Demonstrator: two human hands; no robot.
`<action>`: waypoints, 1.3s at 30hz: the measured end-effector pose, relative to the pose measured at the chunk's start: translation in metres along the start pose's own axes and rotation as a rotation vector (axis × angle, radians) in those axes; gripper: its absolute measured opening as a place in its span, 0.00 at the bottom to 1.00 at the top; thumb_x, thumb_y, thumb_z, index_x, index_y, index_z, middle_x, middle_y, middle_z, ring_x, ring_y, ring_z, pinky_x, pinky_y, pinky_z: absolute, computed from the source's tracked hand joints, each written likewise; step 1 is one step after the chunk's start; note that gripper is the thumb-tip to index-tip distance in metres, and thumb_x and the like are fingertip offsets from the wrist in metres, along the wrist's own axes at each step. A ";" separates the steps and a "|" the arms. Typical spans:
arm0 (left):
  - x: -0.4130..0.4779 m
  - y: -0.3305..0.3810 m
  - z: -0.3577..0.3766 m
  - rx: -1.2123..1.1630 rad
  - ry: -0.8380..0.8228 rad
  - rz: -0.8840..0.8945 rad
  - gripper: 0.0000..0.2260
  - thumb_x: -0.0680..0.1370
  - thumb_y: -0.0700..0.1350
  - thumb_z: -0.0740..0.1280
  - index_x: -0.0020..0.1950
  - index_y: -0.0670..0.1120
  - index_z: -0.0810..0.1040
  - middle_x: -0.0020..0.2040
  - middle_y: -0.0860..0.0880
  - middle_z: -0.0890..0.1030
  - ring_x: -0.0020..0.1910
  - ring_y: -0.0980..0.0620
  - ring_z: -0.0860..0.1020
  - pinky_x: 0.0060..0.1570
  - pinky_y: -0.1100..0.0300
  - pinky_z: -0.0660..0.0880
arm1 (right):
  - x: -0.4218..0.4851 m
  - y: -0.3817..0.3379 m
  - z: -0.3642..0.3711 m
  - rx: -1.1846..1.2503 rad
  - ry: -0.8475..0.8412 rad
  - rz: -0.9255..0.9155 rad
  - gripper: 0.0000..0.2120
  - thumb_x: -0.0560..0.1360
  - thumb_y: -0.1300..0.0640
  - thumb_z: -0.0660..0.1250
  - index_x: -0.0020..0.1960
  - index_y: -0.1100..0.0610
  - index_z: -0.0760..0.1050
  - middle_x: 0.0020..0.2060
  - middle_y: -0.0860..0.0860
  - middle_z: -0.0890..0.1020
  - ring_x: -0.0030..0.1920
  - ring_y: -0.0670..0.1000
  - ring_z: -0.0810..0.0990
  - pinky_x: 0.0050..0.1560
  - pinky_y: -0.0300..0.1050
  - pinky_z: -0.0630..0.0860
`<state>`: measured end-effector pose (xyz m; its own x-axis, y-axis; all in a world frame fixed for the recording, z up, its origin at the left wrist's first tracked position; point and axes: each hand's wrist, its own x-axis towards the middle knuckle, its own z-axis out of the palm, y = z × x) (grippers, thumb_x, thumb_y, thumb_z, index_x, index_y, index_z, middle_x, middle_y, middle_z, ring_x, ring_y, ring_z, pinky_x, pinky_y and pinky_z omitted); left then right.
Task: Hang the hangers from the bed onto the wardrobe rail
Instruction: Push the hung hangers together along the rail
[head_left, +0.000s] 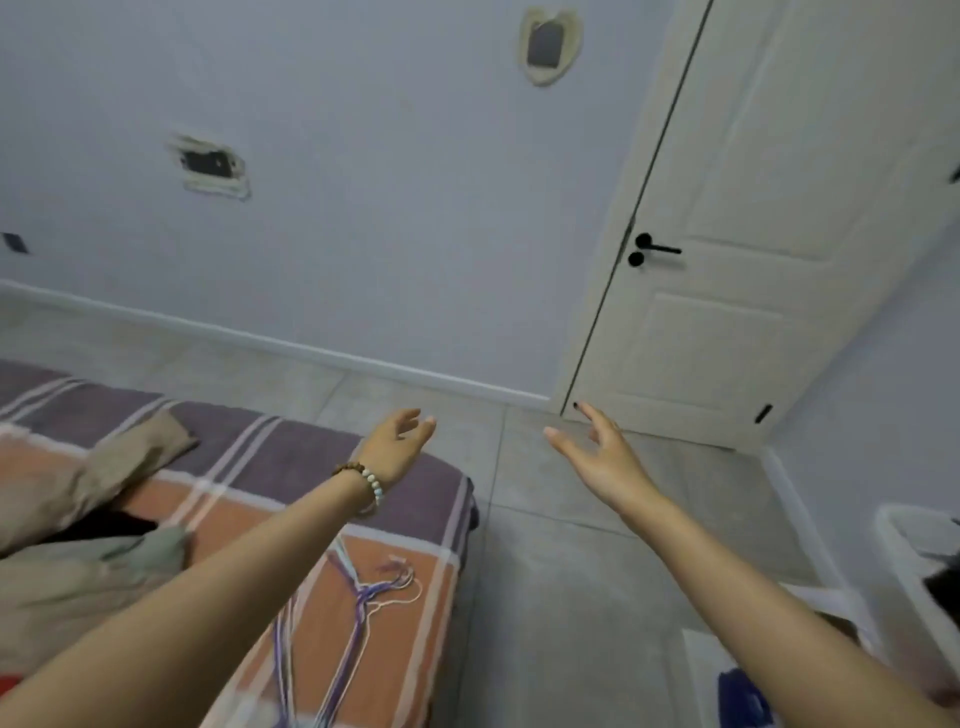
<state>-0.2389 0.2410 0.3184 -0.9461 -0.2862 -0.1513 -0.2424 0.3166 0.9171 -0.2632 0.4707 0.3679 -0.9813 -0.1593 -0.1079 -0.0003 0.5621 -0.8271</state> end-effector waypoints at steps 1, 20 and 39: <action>0.001 -0.027 -0.014 0.022 0.021 -0.041 0.22 0.79 0.49 0.61 0.70 0.41 0.66 0.68 0.42 0.71 0.67 0.46 0.70 0.58 0.62 0.65 | 0.004 0.006 0.028 -0.003 -0.041 0.025 0.33 0.75 0.46 0.66 0.75 0.53 0.57 0.74 0.54 0.60 0.73 0.52 0.60 0.72 0.48 0.60; -0.045 -0.401 -0.049 0.019 0.090 -0.787 0.25 0.78 0.50 0.61 0.71 0.39 0.63 0.70 0.39 0.68 0.68 0.42 0.69 0.66 0.57 0.63 | -0.023 0.190 0.383 0.016 -0.481 0.438 0.32 0.73 0.54 0.70 0.72 0.60 0.62 0.70 0.56 0.67 0.70 0.53 0.67 0.70 0.46 0.63; -0.066 -0.500 0.005 -0.035 0.196 -0.757 0.06 0.74 0.41 0.68 0.43 0.40 0.73 0.34 0.45 0.74 0.34 0.46 0.73 0.45 0.50 0.76 | -0.054 0.280 0.485 0.394 -0.471 0.785 0.17 0.76 0.69 0.62 0.64 0.65 0.68 0.38 0.52 0.76 0.35 0.49 0.75 0.38 0.38 0.75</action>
<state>-0.0562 0.1058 -0.1323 -0.4697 -0.5686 -0.6753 -0.7966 -0.0567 0.6018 -0.1169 0.2430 -0.1251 -0.4990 -0.2116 -0.8404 0.7639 0.3505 -0.5418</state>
